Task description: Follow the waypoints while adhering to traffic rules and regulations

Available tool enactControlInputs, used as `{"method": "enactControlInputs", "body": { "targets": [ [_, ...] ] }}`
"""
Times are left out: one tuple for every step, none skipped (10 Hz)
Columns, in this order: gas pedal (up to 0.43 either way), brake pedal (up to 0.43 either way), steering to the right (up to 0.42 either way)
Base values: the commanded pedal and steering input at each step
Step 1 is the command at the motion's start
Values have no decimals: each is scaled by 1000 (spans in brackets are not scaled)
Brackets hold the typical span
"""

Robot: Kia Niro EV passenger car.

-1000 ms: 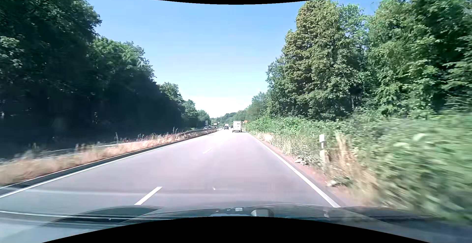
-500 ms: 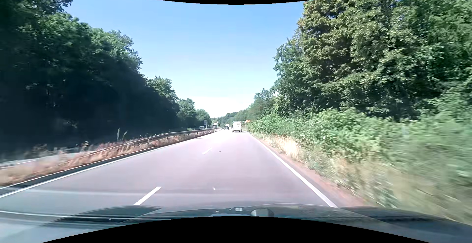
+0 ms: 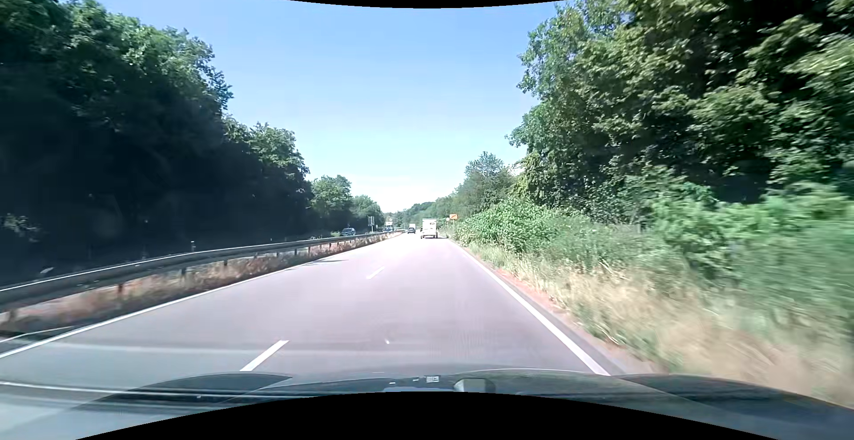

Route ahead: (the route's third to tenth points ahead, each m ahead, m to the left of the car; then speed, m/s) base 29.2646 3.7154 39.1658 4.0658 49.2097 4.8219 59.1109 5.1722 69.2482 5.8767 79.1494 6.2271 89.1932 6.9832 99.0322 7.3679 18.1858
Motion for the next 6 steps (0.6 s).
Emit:
{"method": "enactControlInputs", "body": {
  "targets": [
    [138,0,-6],
    [138,0,-6],
    [138,0,-6],
    [138,0,-6],
    [138,0,-6],
    [138,0,-6]
  ]
}}
